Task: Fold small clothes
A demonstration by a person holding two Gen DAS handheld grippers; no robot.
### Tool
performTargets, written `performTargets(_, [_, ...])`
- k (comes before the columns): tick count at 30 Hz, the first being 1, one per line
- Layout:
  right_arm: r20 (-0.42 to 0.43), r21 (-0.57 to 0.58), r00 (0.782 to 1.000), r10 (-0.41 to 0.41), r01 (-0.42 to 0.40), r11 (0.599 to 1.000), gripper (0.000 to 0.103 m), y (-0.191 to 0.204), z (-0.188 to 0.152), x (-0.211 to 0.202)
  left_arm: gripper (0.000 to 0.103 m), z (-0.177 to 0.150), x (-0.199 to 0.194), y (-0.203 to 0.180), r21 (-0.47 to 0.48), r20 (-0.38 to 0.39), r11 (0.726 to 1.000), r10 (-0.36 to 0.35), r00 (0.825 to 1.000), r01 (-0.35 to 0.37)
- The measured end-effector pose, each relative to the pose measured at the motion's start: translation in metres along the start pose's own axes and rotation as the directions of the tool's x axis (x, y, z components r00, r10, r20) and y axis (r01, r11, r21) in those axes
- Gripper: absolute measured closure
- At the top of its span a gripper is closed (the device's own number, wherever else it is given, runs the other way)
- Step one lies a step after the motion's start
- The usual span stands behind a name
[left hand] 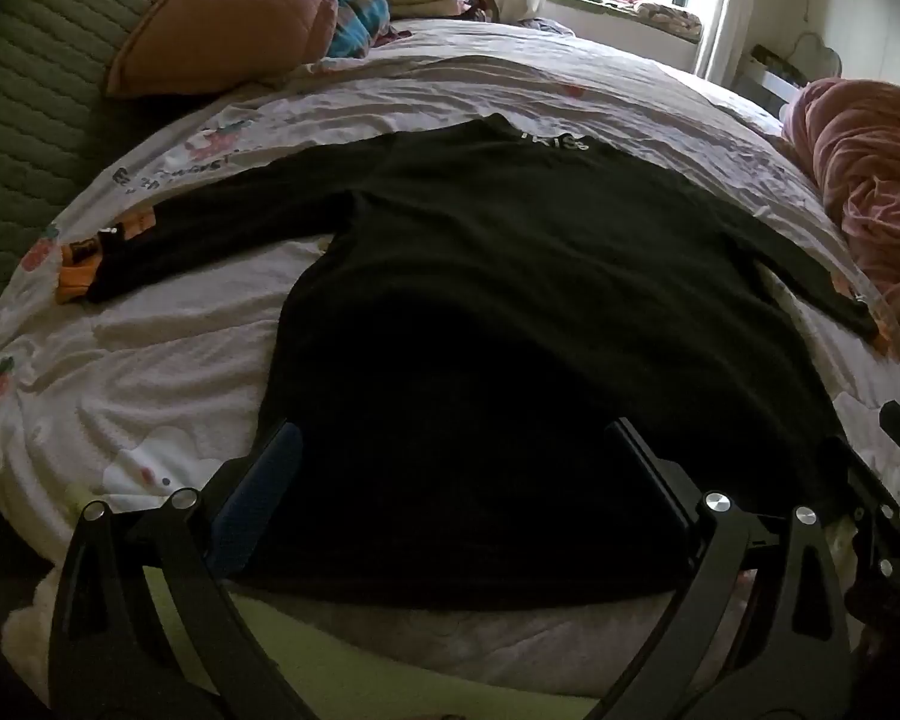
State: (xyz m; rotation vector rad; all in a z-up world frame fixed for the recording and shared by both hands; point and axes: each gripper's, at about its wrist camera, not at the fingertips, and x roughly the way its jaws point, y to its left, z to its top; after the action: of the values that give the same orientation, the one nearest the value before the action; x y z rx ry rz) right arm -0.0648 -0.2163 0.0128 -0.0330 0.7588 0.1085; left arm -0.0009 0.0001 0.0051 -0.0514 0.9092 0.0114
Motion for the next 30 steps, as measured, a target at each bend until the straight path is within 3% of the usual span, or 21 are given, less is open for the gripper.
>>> performTargets(30, [0.015,-0.018,1.0,0.003,-0.002,1.0,0.004,0.0005,-0.002,-0.0029,0.009,0.0024,-0.0056,0.0073,-0.009,0.013,1.0,0.001,1.0,-0.001])
